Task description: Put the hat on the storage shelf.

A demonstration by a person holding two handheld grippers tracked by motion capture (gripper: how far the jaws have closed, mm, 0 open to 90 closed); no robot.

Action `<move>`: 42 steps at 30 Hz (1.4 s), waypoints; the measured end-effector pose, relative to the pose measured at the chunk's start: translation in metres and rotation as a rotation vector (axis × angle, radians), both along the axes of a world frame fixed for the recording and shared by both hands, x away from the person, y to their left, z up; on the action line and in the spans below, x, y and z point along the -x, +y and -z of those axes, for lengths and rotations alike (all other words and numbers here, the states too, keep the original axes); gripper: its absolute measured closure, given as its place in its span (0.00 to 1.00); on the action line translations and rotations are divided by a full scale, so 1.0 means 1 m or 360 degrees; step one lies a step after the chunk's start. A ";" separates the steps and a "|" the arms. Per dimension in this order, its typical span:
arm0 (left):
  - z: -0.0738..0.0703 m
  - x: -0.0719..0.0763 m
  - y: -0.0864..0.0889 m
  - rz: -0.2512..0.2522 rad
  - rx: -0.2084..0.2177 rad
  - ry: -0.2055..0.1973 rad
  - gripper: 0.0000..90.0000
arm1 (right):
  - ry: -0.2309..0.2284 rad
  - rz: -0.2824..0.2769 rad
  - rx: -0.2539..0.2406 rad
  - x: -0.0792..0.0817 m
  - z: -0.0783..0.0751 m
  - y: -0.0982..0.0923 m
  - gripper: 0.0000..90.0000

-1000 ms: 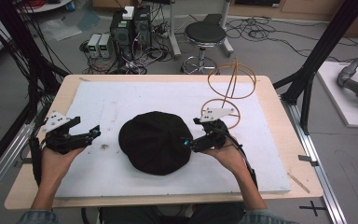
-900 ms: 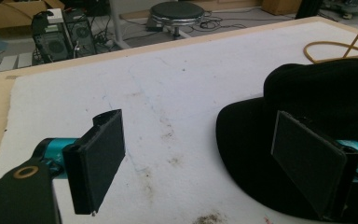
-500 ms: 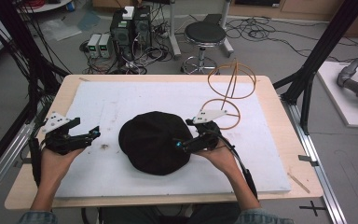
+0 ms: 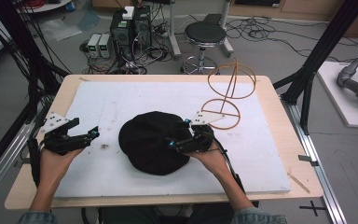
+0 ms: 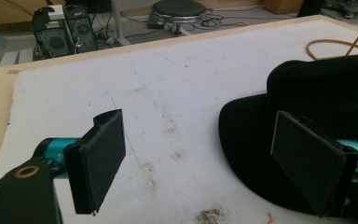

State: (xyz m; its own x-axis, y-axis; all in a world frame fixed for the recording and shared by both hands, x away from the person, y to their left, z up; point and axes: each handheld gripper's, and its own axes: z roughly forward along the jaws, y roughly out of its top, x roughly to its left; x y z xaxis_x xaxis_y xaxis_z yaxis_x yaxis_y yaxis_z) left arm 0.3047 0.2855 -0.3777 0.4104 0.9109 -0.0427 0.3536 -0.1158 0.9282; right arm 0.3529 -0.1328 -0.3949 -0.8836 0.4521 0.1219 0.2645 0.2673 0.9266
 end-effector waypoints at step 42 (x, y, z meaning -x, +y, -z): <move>0.001 0.002 0.007 -0.0021 0.0004 -0.0002 0.20 | -0.0137 0.0091 0.0019 0.007 0.024 0.021 0.74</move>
